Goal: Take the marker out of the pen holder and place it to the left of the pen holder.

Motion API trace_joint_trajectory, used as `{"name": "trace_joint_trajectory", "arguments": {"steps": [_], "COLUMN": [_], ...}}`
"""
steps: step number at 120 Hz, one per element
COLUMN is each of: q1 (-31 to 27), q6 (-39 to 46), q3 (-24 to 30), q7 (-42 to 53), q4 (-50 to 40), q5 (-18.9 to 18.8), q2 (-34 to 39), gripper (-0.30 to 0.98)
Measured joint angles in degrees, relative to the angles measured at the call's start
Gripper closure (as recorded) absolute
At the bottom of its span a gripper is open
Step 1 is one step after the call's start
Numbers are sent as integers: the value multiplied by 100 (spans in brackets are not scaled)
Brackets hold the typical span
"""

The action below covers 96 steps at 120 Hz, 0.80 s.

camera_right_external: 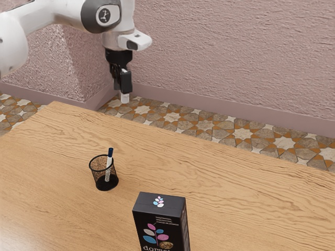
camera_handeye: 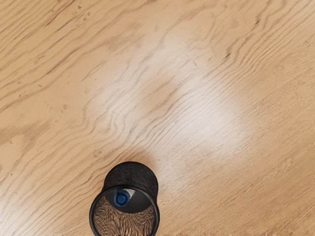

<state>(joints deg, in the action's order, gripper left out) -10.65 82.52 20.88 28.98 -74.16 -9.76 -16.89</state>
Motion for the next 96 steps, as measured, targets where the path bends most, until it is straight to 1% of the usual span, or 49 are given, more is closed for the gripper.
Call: {"name": "trace_joint_trajectory", "arguments": {"steps": [26,46,57,62,66,80,96], "q1": [113,233,207,189,180,147,102], "q6": [-48,-75,-81,-82,-82,-73,107], "q3": [-35,-95,-142,-154,-206,-443,-508], "q7": [471,731,842,885,917,1018,1111], "q4": [-162,-490,-550,-554,-549,-488,-439], "q5": [-781,-1664,-1912,-1935,-1881,-1514,-1170], "q2": [-743,-1401,-1625,-1709,-1762,-1901,-2029], "gripper": [0,0,0,0,0,0,1]}}
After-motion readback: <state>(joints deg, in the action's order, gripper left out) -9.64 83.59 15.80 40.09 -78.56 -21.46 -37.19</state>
